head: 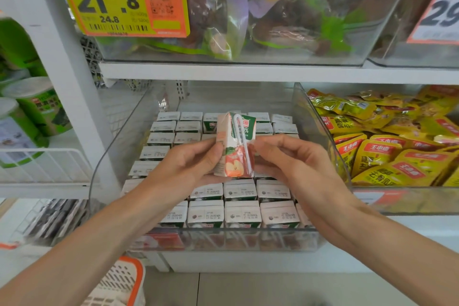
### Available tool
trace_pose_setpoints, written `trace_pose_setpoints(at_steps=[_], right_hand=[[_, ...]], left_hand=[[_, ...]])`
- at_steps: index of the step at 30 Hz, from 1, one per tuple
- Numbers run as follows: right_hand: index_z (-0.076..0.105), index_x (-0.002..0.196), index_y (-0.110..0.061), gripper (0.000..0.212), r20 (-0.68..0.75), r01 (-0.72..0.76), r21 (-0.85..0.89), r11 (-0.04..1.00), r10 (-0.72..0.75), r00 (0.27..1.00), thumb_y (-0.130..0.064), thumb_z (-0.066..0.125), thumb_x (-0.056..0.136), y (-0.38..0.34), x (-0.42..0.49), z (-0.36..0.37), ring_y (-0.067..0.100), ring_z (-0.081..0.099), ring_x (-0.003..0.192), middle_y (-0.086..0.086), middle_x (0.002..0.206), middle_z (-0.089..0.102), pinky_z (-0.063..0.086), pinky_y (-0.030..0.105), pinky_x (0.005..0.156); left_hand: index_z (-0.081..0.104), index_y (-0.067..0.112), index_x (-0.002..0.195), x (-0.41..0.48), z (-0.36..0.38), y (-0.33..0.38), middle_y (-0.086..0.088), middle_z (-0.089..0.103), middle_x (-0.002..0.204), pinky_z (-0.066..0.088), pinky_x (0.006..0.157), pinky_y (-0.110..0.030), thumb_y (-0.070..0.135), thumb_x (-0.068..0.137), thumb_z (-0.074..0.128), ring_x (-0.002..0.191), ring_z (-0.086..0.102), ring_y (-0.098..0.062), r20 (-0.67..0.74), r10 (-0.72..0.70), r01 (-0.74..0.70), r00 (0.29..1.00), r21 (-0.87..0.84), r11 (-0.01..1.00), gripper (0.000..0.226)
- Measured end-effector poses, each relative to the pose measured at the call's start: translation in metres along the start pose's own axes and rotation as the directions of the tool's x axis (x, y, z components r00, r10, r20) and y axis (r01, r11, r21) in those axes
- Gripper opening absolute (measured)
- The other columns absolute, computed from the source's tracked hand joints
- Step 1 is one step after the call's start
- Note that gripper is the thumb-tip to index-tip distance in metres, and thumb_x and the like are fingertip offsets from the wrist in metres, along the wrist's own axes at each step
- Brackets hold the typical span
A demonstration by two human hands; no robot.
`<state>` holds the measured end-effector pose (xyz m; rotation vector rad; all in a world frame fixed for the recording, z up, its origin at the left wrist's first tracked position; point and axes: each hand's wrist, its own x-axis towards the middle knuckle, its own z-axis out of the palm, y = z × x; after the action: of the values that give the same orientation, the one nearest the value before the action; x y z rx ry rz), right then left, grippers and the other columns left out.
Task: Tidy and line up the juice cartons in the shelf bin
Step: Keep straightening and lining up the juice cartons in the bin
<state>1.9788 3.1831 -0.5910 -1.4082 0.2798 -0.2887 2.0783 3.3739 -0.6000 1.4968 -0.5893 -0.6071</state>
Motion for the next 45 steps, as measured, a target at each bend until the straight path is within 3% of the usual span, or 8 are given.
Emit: trace_pose_setpoints(at_steps=[4, 9, 14, 21, 26, 30, 37, 45], right_hand=[[0.082, 0.109, -0.014, 0.015, 0.024, 0.008, -0.057, 0.998, -0.007, 1.000, -0.017, 0.077, 0.095, -0.001, -0.001, 0.000, 0.020, 0.079, 0.100, 0.002, 0.109, 0.082, 0.061, 0.030, 0.094], [0.080, 0.114, -0.014, 0.020, 0.011, 0.003, -0.072, 0.997, -0.003, 1.000, -0.008, 0.074, 0.096, 0.001, 0.001, -0.001, 0.024, 0.080, 0.097, 0.005, 0.102, 0.083, 0.063, 0.025, 0.084], [0.075, 0.122, -0.018, 0.031, 0.132, -0.069, -0.044, 0.997, 0.074, 0.988, -0.035, 0.075, 0.096, 0.003, 0.000, 0.005, 0.018, 0.078, 0.107, 0.003, 0.110, 0.082, 0.060, 0.028, 0.098], [0.072, 0.124, -0.018, 0.039, 0.120, -0.042, -0.054, 0.998, 0.049, 0.992, -0.031, 0.081, 0.089, 0.005, -0.001, 0.004, 0.017, 0.077, 0.109, 0.001, 0.112, 0.081, 0.054, 0.035, 0.105], [0.074, 0.116, -0.019, 0.036, 0.052, -0.006, -0.097, 0.995, 0.011, 0.999, -0.035, 0.084, 0.086, 0.004, 0.000, 0.002, 0.012, 0.077, 0.102, -0.002, 0.108, 0.081, 0.058, 0.030, 0.097], [0.079, 0.099, -0.021, 0.014, 0.037, 0.068, -0.157, 0.985, -0.063, 0.997, -0.030, 0.082, 0.088, 0.002, 0.000, 0.000, 0.009, 0.074, 0.085, -0.001, 0.099, 0.081, 0.058, 0.019, 0.077], [0.077, 0.103, -0.021, 0.038, 0.074, 0.118, -0.210, 0.971, -0.105, 0.992, -0.041, 0.087, 0.072, 0.001, 0.002, 0.001, 0.014, 0.078, 0.097, -0.003, 0.102, 0.082, 0.061, 0.024, 0.084], [0.077, 0.101, -0.019, 0.036, 0.056, 0.108, -0.200, 0.974, -0.099, 0.994, -0.037, 0.088, 0.071, 0.001, 0.003, 0.000, 0.013, 0.079, 0.095, -0.003, 0.099, 0.082, 0.060, 0.019, 0.081]], left_hand=[[0.065, 0.021, 0.136, 0.000, -0.003, -0.001, -0.007, 0.076, 0.125, 0.060, 0.095, -0.031, 0.039, 0.095, 0.058, 0.119, 0.072, -0.024, 0.030, -0.024, 0.025, 0.999, -0.056, 0.998, 0.045], [0.070, 0.026, 0.130, 0.001, 0.001, 0.002, -0.001, 0.076, 0.125, 0.061, 0.093, -0.030, 0.045, 0.084, 0.071, 0.117, 0.073, -0.020, 0.002, -0.025, 0.025, 1.000, -0.071, 0.997, 0.050], [0.072, 0.026, 0.127, 0.001, 0.007, 0.006, 0.005, 0.077, 0.122, 0.058, 0.090, -0.020, 0.049, 0.079, 0.076, 0.114, 0.074, -0.013, -0.039, -0.029, 0.028, 0.999, -0.026, 0.999, 0.053], [0.073, 0.027, 0.127, 0.000, 0.006, 0.008, 0.002, 0.077, 0.122, 0.058, 0.093, -0.023, 0.049, 0.085, 0.070, 0.115, 0.073, -0.015, -0.027, -0.036, 0.034, 0.999, -0.069, 0.997, 0.047], [0.068, 0.017, 0.131, 0.001, 0.004, 0.009, -0.008, 0.078, 0.121, 0.059, 0.097, -0.034, 0.037, 0.094, 0.063, 0.114, 0.074, -0.023, -0.022, -0.075, 0.070, 0.997, -0.182, 0.981, 0.043], [0.062, 0.018, 0.130, 0.002, 0.003, 0.005, -0.006, 0.080, 0.114, 0.061, 0.091, -0.030, 0.023, 0.085, 0.073, 0.108, 0.077, -0.023, -0.070, -0.078, 0.068, 0.995, -0.129, 0.989, 0.047], [0.065, 0.024, 0.123, 0.004, 0.002, 0.003, 0.001, 0.081, 0.109, 0.062, 0.078, -0.023, 0.021, 0.075, 0.084, 0.103, 0.078, -0.018, -0.164, -0.028, 0.010, 0.986, -0.110, 0.994, 0.052], [0.066, 0.029, 0.128, 0.003, 0.002, 0.005, 0.002, 0.080, 0.113, 0.061, 0.081, -0.021, 0.022, 0.087, 0.077, 0.103, 0.078, -0.020, -0.143, -0.036, 0.023, 0.989, -0.086, 0.996, 0.043]])
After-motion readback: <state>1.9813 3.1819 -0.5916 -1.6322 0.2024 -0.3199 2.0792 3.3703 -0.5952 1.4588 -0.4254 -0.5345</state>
